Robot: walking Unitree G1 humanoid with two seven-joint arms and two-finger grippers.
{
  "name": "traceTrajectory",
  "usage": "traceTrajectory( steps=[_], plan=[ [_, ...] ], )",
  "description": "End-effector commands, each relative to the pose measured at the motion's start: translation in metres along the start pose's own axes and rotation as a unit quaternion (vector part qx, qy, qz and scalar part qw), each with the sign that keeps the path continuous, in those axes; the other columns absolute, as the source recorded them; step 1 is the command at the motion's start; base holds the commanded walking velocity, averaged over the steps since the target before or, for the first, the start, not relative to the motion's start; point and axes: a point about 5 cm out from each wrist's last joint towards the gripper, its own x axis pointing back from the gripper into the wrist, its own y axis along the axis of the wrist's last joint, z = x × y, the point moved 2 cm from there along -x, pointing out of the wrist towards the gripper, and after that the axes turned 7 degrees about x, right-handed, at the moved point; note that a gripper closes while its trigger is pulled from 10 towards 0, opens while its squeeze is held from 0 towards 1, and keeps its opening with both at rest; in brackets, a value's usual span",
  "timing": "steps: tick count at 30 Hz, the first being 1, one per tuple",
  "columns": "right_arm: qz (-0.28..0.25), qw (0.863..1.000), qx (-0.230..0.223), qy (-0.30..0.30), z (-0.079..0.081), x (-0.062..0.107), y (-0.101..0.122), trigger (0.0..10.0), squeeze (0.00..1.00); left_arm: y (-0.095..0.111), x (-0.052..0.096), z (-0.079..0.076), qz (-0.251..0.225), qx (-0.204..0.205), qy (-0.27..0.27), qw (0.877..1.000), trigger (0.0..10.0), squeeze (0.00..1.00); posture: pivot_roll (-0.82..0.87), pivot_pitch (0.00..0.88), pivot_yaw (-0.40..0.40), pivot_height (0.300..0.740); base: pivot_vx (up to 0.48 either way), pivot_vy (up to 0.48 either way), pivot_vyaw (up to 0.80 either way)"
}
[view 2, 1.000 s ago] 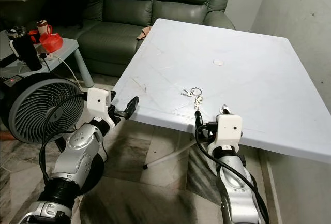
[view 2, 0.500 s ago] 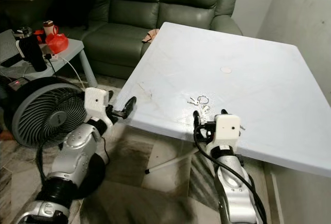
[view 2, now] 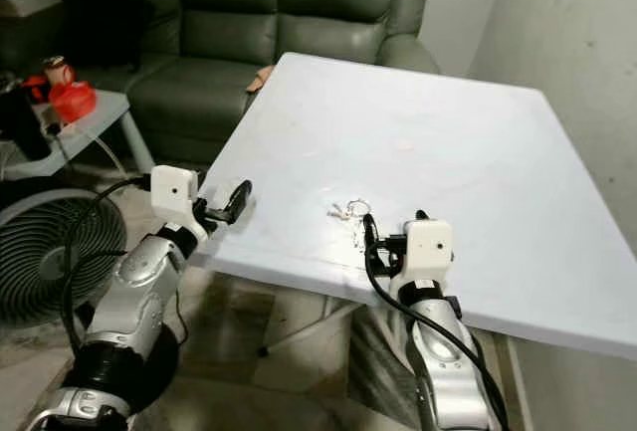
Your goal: Hang keys on a hook
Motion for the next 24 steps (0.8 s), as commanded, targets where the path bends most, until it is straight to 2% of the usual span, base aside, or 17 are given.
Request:
traceTrajectory(
  steps=[1,6,8,18,24],
  plan=[
    [0.004,1.0,0.003,0.006,-0.001,-0.001,0.0,10.0,0.0,0.001,0.001,-0.001,-0.002,-0.009,-0.007,1.0,10.0,0.0,-0.04,0.0,-0.044,0.74,0.0,0.0,0.0],
    [0.02,0.999,0.024,0.036,-0.004,-0.005,-0.003,10.0,0.0,-0.002,0.005,-0.005,-0.002,-0.003,-0.024,1.0,10.0,0.0,-0.03,0.0,-0.059,0.74,0.0,0.0,0.0],
    [0.027,0.997,0.026,0.072,-0.002,-0.007,-0.004,10.0,0.0,-0.004,0.007,-0.007,0.0,0.006,-0.034,0.999,10.0,0.0,-0.03,0.0,-0.068,0.74,0.0,0.0,0.0],
    [0.03,0.99,0.069,0.116,-0.006,-0.017,-0.001,10.0,0.0,-0.005,0.009,-0.011,-0.004,0.003,-0.043,0.999,10.0,0.0,-0.03,0.0,-0.08,0.74,0.0,0.0,0.0],
    [0.032,0.989,0.073,0.126,-0.006,-0.02,0.0,10.0,0.0,-0.005,0.01,-0.011,-0.005,0.005,-0.042,0.999,10.0,0.0,-0.03,0.0,-0.08,0.74,0.0,0.0,0.0]
  ],
)
